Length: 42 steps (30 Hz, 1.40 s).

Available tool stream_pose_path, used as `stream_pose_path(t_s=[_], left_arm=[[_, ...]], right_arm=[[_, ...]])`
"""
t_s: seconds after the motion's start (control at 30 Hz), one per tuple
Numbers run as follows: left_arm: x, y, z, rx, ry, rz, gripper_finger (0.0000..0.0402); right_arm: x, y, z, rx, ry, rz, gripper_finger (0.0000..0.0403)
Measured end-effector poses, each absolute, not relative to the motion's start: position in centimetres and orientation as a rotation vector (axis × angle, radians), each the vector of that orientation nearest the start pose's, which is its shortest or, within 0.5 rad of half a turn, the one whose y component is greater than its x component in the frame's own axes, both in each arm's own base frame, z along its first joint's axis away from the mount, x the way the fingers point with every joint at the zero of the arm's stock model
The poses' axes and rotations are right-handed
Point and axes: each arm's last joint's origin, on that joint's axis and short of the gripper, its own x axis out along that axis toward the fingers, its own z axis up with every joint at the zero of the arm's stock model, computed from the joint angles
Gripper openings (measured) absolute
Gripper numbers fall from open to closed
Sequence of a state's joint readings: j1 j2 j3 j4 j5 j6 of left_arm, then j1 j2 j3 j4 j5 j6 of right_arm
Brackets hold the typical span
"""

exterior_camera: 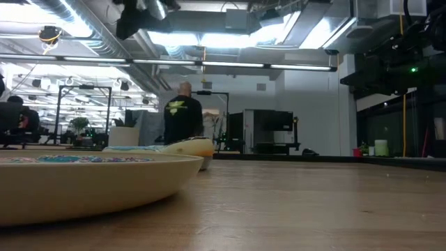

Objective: Pick & Place donuts
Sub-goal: Return to Home Position

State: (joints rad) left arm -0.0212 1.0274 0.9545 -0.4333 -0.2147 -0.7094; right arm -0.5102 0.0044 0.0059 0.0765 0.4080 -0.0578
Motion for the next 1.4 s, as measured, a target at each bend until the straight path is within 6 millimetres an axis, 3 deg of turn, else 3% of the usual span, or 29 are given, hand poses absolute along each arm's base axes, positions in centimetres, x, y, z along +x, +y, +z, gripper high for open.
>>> stream_pose_path(t_s=[0.37,0.63,1.17,1.4], left_arm=[[16.8,4.0,31.5,-0.675,0.245,0.571,0.0218],[13.9,5.5,29.1,-0.655,0.15,0.713,0.0216],[11.4,5.3,22.4,-0.436,0.089,0.735,0.0219],[10.2,5.3,19.8,-0.402,0.034,0.889,0.0218]], right_arm=[[7.7,-5.6,17.3,-0.058,-0.055,-0.92,0.0365],[7.7,-5.6,17.3,-0.058,-0.055,-0.92,0.0365],[7.7,-5.6,17.3,-0.058,-0.055,-0.92,0.0365],[7.7,-5.6,17.3,-0.058,-0.055,-0.92,0.0365]])
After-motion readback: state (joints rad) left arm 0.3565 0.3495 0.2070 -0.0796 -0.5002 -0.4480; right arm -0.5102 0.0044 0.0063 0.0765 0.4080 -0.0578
